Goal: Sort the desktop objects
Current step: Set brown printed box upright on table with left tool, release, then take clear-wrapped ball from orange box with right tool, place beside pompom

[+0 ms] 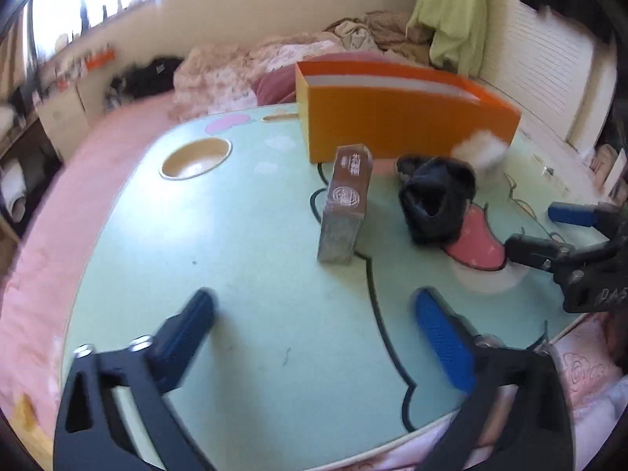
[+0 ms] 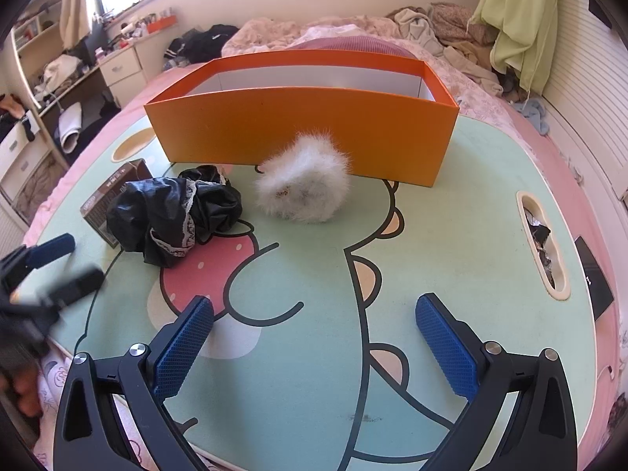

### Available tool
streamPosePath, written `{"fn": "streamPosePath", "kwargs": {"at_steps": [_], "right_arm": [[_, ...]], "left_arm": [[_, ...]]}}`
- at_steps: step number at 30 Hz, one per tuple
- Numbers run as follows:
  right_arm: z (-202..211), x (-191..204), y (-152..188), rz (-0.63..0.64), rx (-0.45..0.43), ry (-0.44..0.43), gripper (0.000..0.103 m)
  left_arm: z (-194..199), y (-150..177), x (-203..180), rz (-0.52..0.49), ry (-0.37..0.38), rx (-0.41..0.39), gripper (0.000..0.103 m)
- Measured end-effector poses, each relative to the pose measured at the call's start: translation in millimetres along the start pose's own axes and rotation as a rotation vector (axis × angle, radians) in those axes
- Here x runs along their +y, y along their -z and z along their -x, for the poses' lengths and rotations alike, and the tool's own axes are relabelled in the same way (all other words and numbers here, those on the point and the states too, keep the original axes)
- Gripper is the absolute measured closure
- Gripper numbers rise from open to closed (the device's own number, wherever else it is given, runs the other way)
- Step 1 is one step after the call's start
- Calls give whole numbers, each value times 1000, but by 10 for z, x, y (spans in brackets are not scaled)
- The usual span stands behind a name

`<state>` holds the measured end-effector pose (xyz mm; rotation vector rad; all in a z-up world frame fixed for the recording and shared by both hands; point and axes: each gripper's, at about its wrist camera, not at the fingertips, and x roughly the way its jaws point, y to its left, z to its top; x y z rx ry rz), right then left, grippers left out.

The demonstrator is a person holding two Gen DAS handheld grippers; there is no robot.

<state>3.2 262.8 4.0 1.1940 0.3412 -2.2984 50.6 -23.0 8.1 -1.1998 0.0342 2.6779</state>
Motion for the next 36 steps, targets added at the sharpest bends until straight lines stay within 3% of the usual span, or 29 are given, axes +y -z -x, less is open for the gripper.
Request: {"fn": "streamPosePath", "kwargs": {"at_steps": [3,6,7,9,12,14,17,21,25,28,30,34,36], "right_arm": [[-3,-11,0,-5,-3,-5,0],[82,-108,24,-72,-38,-72,2],[117,-164,22,-103,-55,-104,5],[234,-244,9,-151,-108,-154,23],[369,-246,-84,-190,-170,-214,24],[391,-200,-247,-183,-159,-246,25],[419,-89,-657,-191,-131,-329,41],[205,165,-1407,-174,26,-485,41],[-233,434,-1847,-115,165,-431,44],[-593,528,-1946,-160,288,-431,54],[-805,580,-1935,-191,371,-442,54],[-1037,633,-1941,-197,391,-363,61],[-1158,665,-1893,-186,446,-346,63]], "left_arm": [[22,-10,11,0,25,19,0],[26,-15,53,20,12,17,0],[34,-12,59,20,13,18,0],[31,-8,71,17,16,22,0],[8,-48,77,23,14,58,0],[-79,-124,82,34,5,86,0],[-92,-145,4,32,7,113,0],[-76,-130,-109,-24,56,81,0],[-72,-127,-74,-27,72,75,0],[-85,-125,-75,-34,80,72,0],[-93,-123,-75,-40,89,71,0],[-100,-119,-85,-49,101,71,0],[-111,-123,-88,-53,104,73,0]]}}
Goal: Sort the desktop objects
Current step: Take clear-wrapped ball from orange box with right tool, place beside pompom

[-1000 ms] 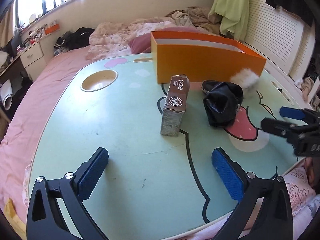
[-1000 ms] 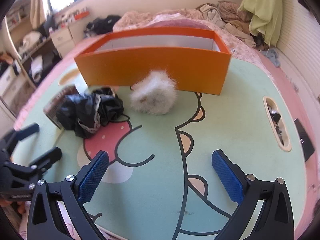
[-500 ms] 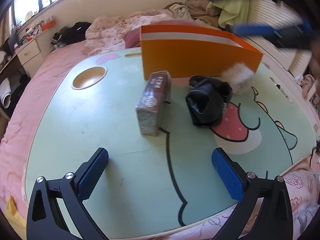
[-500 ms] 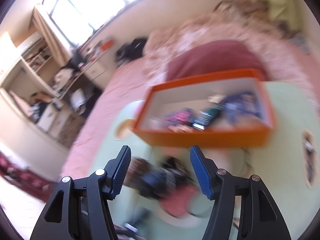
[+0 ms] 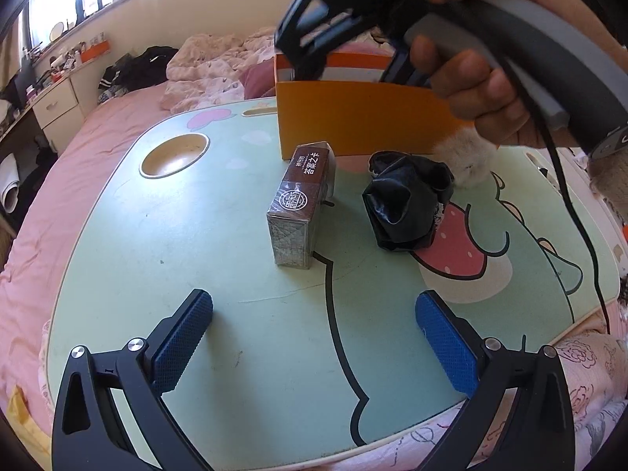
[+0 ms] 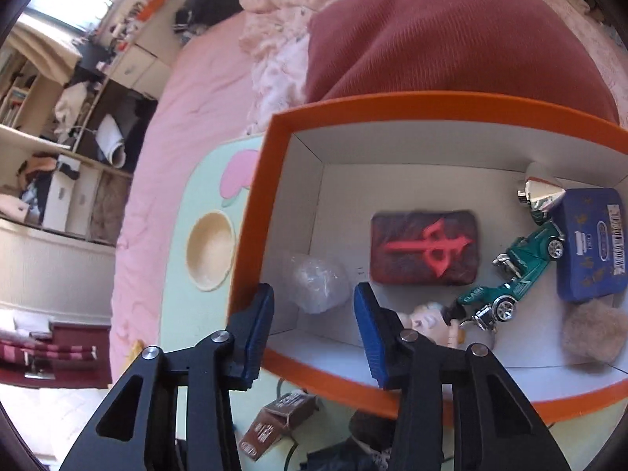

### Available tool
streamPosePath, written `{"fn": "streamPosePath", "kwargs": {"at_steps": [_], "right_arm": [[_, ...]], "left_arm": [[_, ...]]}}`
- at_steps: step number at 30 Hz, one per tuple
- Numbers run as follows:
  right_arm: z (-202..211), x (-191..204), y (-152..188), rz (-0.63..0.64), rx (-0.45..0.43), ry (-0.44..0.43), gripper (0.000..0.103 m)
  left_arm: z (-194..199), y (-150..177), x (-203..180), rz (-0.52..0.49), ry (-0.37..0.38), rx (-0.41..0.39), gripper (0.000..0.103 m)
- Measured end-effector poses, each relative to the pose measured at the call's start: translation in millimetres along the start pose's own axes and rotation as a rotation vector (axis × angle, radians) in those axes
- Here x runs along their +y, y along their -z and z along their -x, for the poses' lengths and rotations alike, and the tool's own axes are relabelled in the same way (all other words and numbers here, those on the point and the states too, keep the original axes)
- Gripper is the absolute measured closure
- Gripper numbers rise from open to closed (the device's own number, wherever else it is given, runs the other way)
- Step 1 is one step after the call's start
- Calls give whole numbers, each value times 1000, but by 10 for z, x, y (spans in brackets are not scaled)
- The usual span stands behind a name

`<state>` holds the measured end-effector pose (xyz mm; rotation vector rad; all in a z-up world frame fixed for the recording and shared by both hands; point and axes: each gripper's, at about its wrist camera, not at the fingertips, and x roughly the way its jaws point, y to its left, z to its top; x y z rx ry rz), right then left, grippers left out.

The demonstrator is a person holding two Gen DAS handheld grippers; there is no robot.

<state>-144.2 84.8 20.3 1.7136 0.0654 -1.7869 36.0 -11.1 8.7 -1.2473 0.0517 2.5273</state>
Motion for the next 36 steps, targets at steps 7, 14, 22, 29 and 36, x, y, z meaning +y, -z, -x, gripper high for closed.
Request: {"fn": "streamPosePath", "kwargs": {"at_steps": [7,14,22,29,36], "right_arm": [[293,-109,55,-27,-127,-126,83],[1215,-80,496,60,-340,-207,83],[1000,-548,1256,67,-223,-125,82],[1004,-891,1457,6,-448,-152,43],[942,-780,2029,135,-466,106,36]], "left_arm": [[1,7,-2,-19,22,-2,0],[0,11,-6,-35,39,-1,0],[-8,9,-2,-55,59,1,0],[-13,6,-5,-71,77,2,0],[-16,7,-2,-85,92,3,0]]}}
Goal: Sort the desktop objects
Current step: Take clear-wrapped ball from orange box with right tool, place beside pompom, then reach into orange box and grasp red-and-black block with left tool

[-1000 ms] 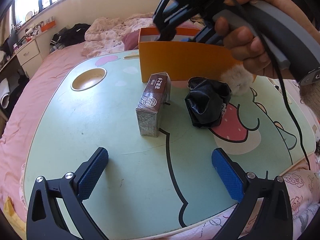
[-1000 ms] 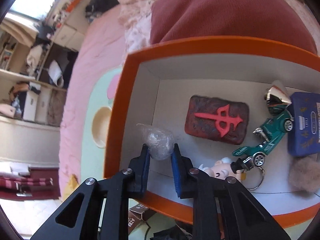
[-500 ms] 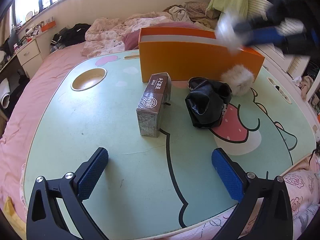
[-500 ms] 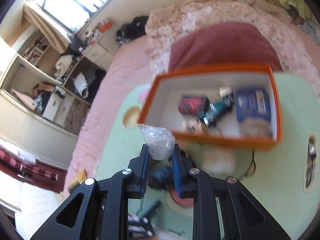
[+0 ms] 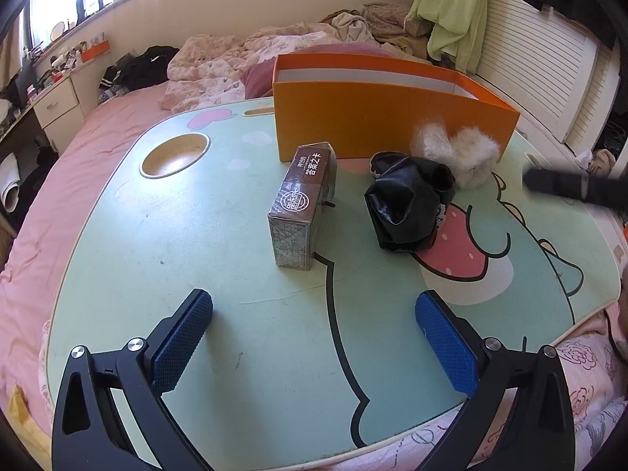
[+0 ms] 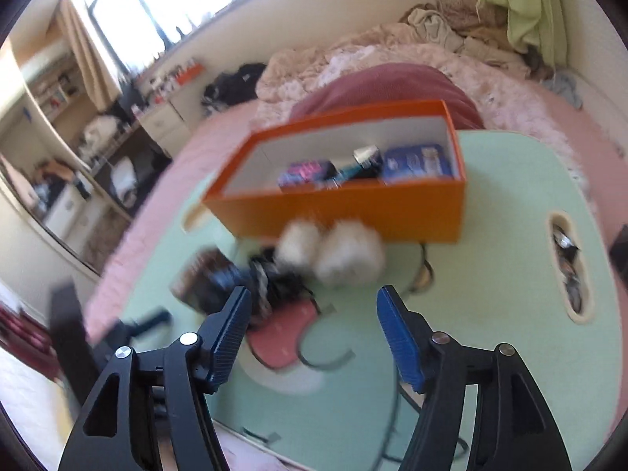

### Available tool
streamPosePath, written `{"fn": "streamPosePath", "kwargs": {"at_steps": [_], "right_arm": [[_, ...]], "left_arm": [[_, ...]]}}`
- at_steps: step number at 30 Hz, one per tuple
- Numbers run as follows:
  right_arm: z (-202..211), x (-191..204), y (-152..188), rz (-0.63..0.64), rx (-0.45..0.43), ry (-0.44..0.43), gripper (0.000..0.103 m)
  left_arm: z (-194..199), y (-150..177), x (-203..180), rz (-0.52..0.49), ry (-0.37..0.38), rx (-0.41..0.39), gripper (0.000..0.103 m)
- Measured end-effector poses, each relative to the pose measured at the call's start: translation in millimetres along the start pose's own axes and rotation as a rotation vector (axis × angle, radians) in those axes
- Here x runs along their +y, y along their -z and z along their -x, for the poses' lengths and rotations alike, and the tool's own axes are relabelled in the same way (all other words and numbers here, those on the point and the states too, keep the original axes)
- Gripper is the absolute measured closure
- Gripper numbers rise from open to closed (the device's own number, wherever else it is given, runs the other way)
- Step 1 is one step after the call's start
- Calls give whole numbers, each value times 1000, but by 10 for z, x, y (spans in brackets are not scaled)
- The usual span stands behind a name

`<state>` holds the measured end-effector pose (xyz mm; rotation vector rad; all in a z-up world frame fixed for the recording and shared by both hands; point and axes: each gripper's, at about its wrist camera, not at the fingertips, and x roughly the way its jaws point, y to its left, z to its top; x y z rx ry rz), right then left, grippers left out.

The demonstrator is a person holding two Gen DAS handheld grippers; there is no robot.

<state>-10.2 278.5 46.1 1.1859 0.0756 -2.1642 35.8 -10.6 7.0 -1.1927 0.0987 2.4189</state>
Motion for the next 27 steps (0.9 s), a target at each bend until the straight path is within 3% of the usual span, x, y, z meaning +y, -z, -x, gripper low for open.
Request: {"fn": "streamPosePath", "kwargs": {"at_steps": [2,3,7,9,12,24,26,27], "right_arm": [[-141,-22,183,-1,44,29,36],[-152,-16,237,7,16,35,35],[-277,81,286,72,24,125,20],[-351,168,318,133,51,175,0],[-395,221,350,180,71,223,0],[-411,183,376,160,63,229,0],[-397,170,370,149,58,230,0],[-393,165,372,146,57,230,0]], "left_arm": [[0,1,3,-6,6,0,0],[-4,2,2,-9,9,3,0],[-11,-1,4,-15,14,0,0],[-13,-6,15,-20,10,-1,0],[-17,-2,71,-5,13,-1,0],[42,34,76,-11,49,-18,0],[157,24,136,11,51,-65,0],[292,-17,153,16,36,-130,1]]}}
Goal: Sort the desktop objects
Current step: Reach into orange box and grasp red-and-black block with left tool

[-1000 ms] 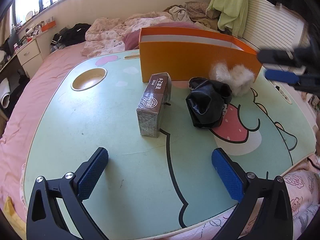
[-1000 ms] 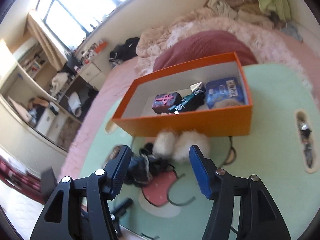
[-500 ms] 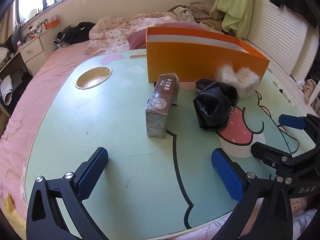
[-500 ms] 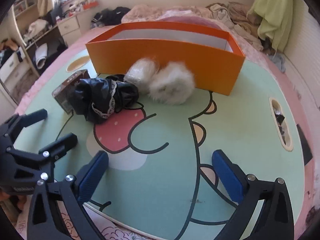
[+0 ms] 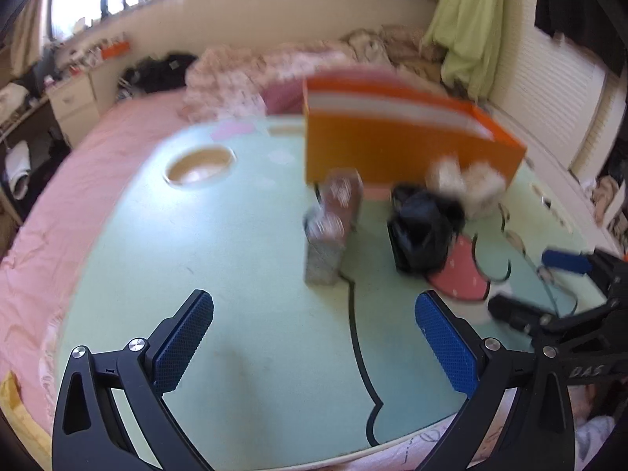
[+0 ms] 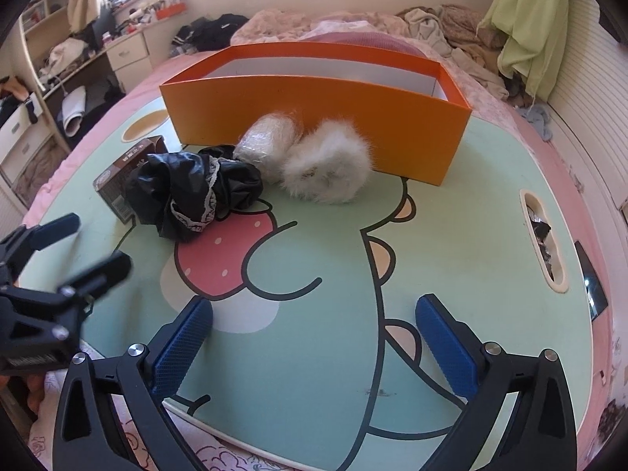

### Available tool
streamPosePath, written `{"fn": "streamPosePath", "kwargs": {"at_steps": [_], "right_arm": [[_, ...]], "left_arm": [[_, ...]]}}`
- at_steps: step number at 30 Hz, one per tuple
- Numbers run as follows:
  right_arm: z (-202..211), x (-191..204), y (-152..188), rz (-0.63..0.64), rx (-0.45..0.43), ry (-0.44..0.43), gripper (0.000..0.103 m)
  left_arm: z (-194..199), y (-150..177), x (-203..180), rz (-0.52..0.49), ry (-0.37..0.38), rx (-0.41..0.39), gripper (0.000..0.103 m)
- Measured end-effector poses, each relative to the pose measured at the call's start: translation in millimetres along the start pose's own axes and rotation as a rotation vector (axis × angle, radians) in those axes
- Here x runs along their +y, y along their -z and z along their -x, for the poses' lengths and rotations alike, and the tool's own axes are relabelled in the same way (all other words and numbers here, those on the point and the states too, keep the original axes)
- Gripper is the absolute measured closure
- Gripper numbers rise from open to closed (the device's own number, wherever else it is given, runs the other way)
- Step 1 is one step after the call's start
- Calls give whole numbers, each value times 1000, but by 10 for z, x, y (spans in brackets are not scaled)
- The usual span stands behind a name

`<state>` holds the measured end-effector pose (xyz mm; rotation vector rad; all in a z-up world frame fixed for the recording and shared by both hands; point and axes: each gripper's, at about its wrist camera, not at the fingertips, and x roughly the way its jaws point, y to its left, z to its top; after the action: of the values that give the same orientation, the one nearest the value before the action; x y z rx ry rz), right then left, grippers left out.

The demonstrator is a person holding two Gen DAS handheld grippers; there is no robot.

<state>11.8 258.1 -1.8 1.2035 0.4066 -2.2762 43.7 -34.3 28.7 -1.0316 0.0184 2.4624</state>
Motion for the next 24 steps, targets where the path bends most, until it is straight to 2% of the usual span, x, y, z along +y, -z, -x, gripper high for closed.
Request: {"fn": "streamPosePath", "kwargs": {"at_steps": [2,3,4,5,7,9,11,13,17,19,20,21,22,24], "right_arm": [[0,10,-9,-1,0,1,0],[1,13,-11,-1,0,1,0],[0,14,-11,-1,0,1,0],[1,14,-10,-1,0,1,0],[4,11,-10,-3,-1,0,0],[3,9,-8,-2,-1,0,0],[3,6,-9,-2,-1,-1,0],[9,9,-18,-3,-3,-4,0],[12,3,-38,-8,-8,-13,0],[10,5,-38,-8,-9,-14,0],[10,7,-37,-9,-9,-15,0],[9,10,-41,-10,-10,-17,0],[9,16,-42,-10,-11,-18,0],[-2,19,-47,-13,-11,-23,0]], "left_arm": [[197,-136,-25,-2,9,-97,1],[269,-241,-63,-12,46,-127,1],[297,-390,-122,-28,102,-130,1],[280,-529,-178,-41,145,-113,6],[145,-878,-295,-58,214,-66,19],[-101,-1186,-413,-67,211,3,34],[-493,-1502,-499,-69,193,115,42],[-817,-1662,-543,-54,196,217,49],[-1389,-1699,-727,-76,128,405,49],[-1545,-1667,-804,-81,123,478,49],[-1583,-1667,-861,-101,115,490,42],[-1604,-1663,-934,-145,78,468,39],[-1663,-1630,-978,-188,30,481,37],[-1704,-1625,-948,-177,39,480,35]]}}
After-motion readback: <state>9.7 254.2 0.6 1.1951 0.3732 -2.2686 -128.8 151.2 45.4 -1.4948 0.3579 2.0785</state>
